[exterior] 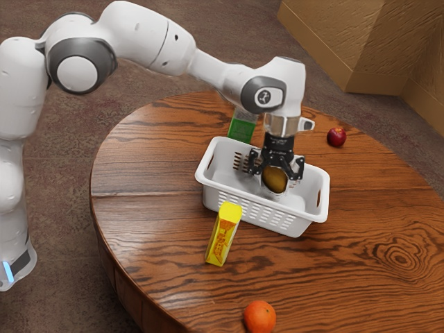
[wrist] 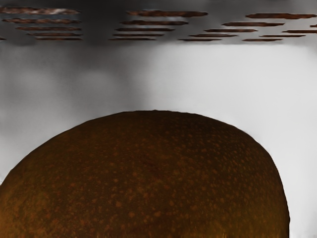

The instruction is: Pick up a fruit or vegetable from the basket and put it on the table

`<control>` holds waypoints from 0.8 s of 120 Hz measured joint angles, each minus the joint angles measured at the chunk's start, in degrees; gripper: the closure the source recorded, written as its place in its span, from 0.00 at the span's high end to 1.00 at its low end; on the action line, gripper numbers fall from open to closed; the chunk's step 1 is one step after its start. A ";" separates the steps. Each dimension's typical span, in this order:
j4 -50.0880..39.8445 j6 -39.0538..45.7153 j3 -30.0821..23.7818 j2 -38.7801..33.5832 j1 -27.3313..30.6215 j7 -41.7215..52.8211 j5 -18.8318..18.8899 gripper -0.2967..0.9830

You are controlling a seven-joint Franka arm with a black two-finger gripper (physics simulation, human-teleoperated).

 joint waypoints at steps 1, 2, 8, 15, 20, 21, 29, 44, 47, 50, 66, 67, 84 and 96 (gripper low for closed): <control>-0.01 0.00 0.01 -0.42 -0.11 -0.14 0.13 0.59; -0.03 -0.01 0.00 -0.89 -0.21 -0.27 0.28 0.59; -0.01 -0.02 -0.01 -4.35 -1.13 -1.14 1.57 0.56; 0.06 -0.06 0.00 -7.61 -2.23 -2.20 3.32 0.54; 0.16 -0.09 -0.02 -9.07 -2.88 -2.91 4.44 0.53; 0.18 -0.10 -0.03 -9.32 -3.01 -3.05 4.69 0.53; 1.11 -0.14 -0.04 -10.48 -3.82 -4.05 6.41 0.52; 9.04 -0.29 0.03 -7.82 -3.10 -5.14 9.38 0.52; 11.44 -0.34 0.06 -6.40 -2.12 -5.16 9.73 0.53; 13.64 -0.38 0.08 -5.08 -0.97 -5.16 10.01 0.53; 20.56 -0.62 -0.20 0.36 4.29 -5.00 12.86 0.53; 21.22 -0.65 -0.25 0.87 4.57 -4.98 12.98 0.53; 31.99 -0.91 -0.55 8.75 7.74 -4.54 14.25 0.53; 37.46 -0.34 -0.58 12.83 9.52 -4.06 14.57 0.53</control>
